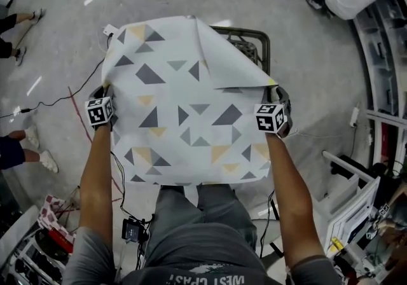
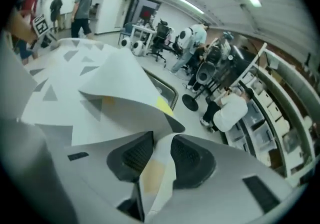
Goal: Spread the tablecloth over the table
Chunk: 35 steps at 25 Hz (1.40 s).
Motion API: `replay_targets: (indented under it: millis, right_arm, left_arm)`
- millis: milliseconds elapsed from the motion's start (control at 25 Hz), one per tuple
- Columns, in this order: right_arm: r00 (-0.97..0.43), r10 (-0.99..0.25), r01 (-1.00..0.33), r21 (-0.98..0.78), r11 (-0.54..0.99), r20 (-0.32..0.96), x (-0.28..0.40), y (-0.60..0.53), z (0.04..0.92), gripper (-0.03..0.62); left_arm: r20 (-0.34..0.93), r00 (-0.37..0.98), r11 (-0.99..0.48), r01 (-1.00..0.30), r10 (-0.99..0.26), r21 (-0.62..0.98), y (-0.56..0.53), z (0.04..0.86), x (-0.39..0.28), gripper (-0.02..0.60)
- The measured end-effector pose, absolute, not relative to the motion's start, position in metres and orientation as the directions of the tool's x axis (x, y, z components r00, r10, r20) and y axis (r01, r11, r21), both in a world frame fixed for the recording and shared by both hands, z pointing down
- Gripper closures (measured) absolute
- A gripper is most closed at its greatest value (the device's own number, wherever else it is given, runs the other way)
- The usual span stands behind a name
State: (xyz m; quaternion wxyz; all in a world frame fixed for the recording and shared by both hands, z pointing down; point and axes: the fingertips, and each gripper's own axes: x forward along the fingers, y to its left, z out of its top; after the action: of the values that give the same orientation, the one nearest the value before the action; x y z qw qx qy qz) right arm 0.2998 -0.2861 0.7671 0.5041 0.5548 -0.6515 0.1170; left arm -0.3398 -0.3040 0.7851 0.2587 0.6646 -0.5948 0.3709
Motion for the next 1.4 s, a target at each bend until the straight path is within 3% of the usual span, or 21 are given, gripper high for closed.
replay_targets:
  millis: [200, 240, 280, 320, 400, 480, 680, 760, 880, 1000, 1240, 1400]
  right_arm:
    - [0.113, -0.535, -0.864, 0.349, 0.364, 0.837, 0.308, -0.272, 0.774, 0.46]
    - [0.108, -0.503, -0.886, 0.313, 0.342, 0.857, 0.311, -0.267, 0.778, 0.361]
    - [0.108, -0.475, -0.897, 0.292, 0.332, 0.873, 0.315, -0.262, 0.782, 0.09]
    - [0.121, -0.471, -0.88, 0.314, 0.357, 0.874, 0.318, -0.259, 0.783, 0.074]
    - [0.146, -0.545, -0.721, 0.466, 0.513, 0.826, 0.31, -0.263, 0.774, 0.11]
    - [0.107, -0.615, -0.556, 0.559, 0.614, 0.781, 0.292, -0.277, 0.764, 0.214]
    - [0.106, -0.589, -0.322, 0.588, 0.742, 0.801, 0.273, -0.311, 0.784, 0.264]
    - [0.088, -0.584, -0.285, 0.583, 0.761, 0.807, 0.266, -0.319, 0.788, 0.368]
    - [0.013, -0.566, -0.531, 0.486, 0.695, 0.824, 0.272, -0.335, 0.781, 0.468]
    - [-0.05, -0.546, -0.82, 0.277, 0.501, 0.836, 0.296, -0.355, 0.771, 0.555]
    - [-0.099, -0.458, -0.945, 0.061, 0.322, 0.883, 0.318, -0.375, 0.783, 0.518]
    - [-0.102, -0.448, -0.995, -0.094, 0.039, 0.888, 0.354, -0.374, 0.8, 0.475]
  left_arm:
    - [0.79, -0.003, -0.155, -0.98, -0.613, -0.124, -0.311, 0.787, -0.336, 0.517]
    - [0.79, -0.009, -0.156, -0.979, -0.614, -0.132, -0.312, 0.786, -0.336, 0.523]
    - [0.789, -0.014, -0.153, -0.979, -0.614, -0.136, -0.313, 0.786, -0.336, 0.526]
    - [0.788, -0.016, -0.149, -0.979, -0.616, -0.137, -0.313, 0.787, -0.336, 0.526]
    - [0.783, -0.016, -0.145, -0.98, -0.622, -0.136, -0.312, 0.789, -0.336, 0.526]
    - [0.779, -0.015, -0.15, -0.979, -0.627, -0.14, -0.312, 0.79, -0.336, 0.524]
    - [0.776, -0.026, -0.15, -0.977, -0.63, -0.154, -0.312, 0.791, -0.334, 0.523]
    - [0.772, -0.027, -0.15, -0.976, -0.635, -0.158, -0.312, 0.79, -0.334, 0.523]
    - [0.771, -0.024, -0.162, -0.973, -0.637, -0.164, -0.314, 0.789, -0.334, 0.523]
    - [0.771, -0.021, -0.17, -0.971, -0.636, -0.167, -0.314, 0.79, -0.334, 0.523]
    - [0.765, -0.025, -0.166, -0.971, -0.643, -0.171, -0.312, 0.788, -0.333, 0.523]
    - [0.766, -0.014, -0.181, -0.969, -0.643, -0.169, -0.315, 0.789, -0.332, 0.523]
